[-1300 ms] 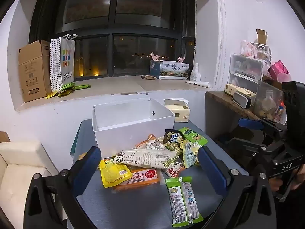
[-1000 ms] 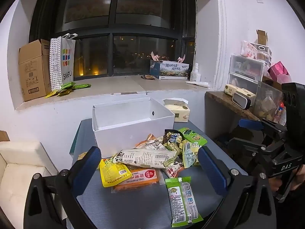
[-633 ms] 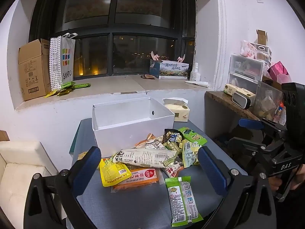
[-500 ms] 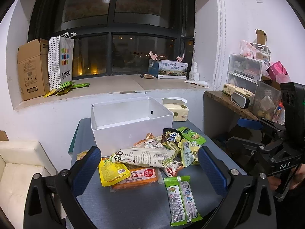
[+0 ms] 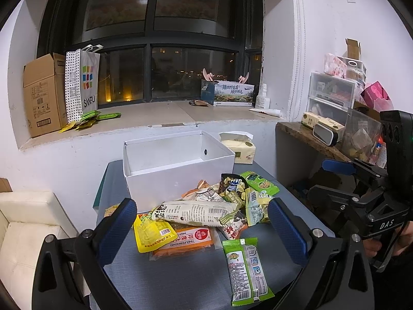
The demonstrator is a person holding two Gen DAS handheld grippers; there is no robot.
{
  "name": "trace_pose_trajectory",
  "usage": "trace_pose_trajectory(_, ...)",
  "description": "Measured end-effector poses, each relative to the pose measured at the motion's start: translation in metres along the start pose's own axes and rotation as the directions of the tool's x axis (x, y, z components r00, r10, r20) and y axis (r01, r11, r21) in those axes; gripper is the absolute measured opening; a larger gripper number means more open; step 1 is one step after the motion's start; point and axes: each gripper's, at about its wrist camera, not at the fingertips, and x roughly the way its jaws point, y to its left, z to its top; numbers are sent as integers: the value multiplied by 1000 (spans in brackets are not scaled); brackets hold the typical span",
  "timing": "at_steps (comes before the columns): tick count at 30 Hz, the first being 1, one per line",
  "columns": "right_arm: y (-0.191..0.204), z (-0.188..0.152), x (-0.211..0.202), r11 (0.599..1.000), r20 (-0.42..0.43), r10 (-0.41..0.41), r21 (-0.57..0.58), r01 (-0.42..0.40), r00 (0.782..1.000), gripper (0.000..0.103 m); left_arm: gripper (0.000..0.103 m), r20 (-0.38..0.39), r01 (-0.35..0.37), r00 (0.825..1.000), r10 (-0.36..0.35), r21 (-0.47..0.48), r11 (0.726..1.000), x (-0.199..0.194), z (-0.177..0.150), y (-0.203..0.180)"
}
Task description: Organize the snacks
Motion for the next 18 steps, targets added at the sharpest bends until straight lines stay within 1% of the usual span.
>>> trace_pose_trajectory(18, 1, 0, 0, 1000, 0, 0, -2, 0, 1000, 103, 103, -2, 4, 1000, -4, -1, 1000, -1, 1, 1)
